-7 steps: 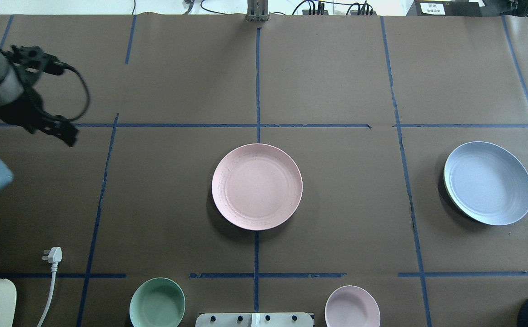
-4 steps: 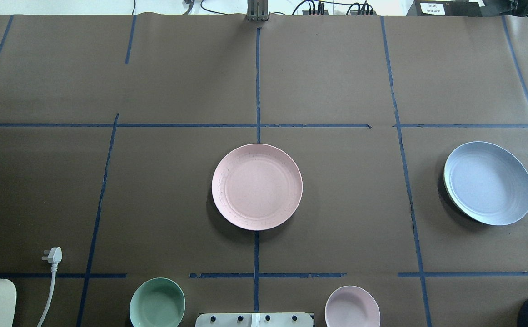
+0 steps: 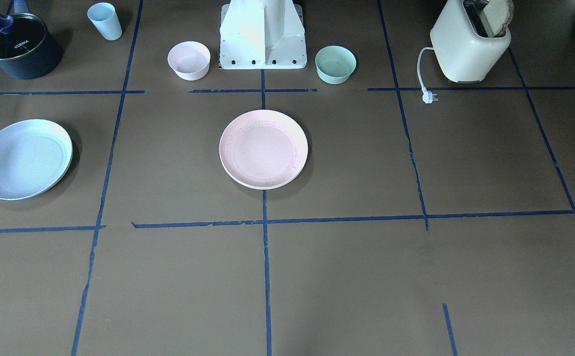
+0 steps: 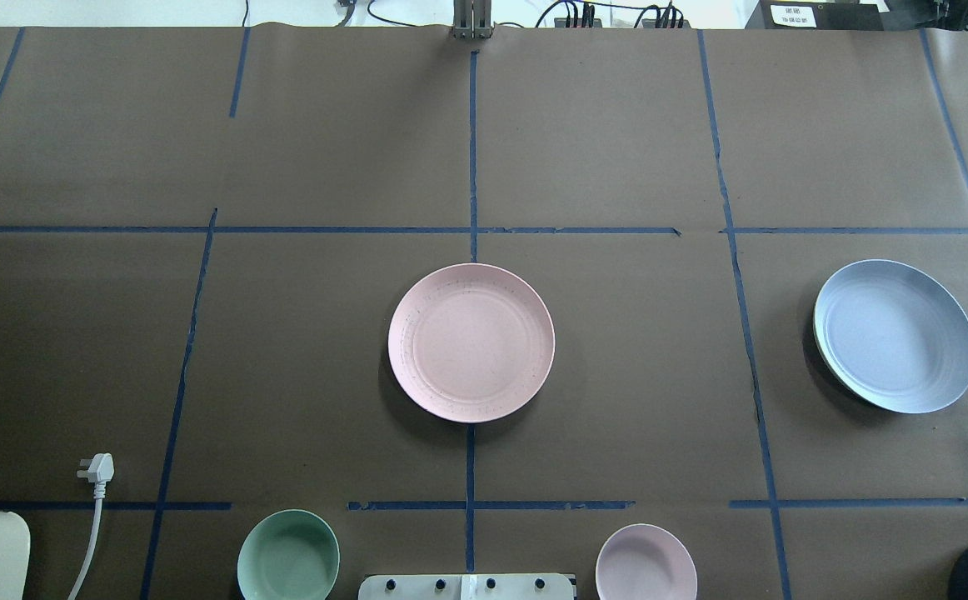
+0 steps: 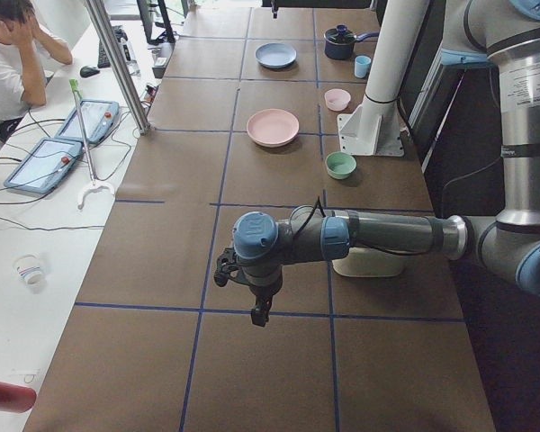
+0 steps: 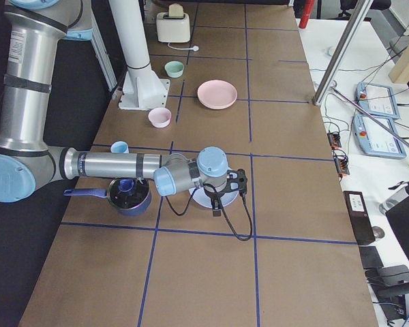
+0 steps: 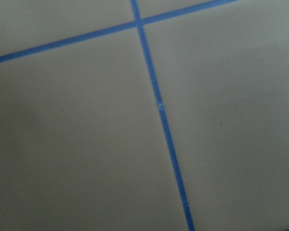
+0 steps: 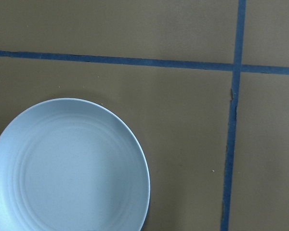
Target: Stack three plates with pink and blue
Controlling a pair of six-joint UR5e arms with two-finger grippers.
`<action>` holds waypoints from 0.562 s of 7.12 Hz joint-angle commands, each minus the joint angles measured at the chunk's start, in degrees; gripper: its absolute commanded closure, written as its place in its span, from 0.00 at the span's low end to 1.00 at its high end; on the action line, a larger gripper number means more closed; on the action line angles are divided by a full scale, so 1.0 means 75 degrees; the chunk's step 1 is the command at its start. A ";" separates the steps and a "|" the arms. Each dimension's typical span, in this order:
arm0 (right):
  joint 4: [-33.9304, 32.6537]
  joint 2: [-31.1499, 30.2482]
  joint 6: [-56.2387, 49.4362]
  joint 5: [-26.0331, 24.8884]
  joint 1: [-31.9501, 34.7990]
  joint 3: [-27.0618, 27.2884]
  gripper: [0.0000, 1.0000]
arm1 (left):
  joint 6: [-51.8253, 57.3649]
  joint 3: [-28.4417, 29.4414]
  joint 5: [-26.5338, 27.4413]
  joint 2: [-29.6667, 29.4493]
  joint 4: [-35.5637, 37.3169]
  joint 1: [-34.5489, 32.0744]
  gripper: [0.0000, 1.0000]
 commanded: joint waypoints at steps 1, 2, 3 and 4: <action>0.2843 0.0063 0.2400 -0.0576 -0.1162 -0.1171 0.01 | 0.0006 -0.0047 -0.0003 0.0023 -0.0003 -0.0030 0.00; 0.2969 0.0063 0.2770 -0.1102 -0.1713 -0.1198 0.01 | 0.0006 -0.0047 -0.0107 0.0023 -0.0003 -0.0030 0.00; 0.2982 0.0063 0.2774 -0.1211 -0.1951 -0.1396 0.02 | 0.0018 -0.0001 -0.0549 0.0035 -0.0003 -0.0041 0.00; 0.2982 0.0063 0.2774 -0.1213 -0.2139 -0.1467 0.04 | 0.0018 0.0034 -0.0588 0.0035 -0.0003 -0.0030 0.00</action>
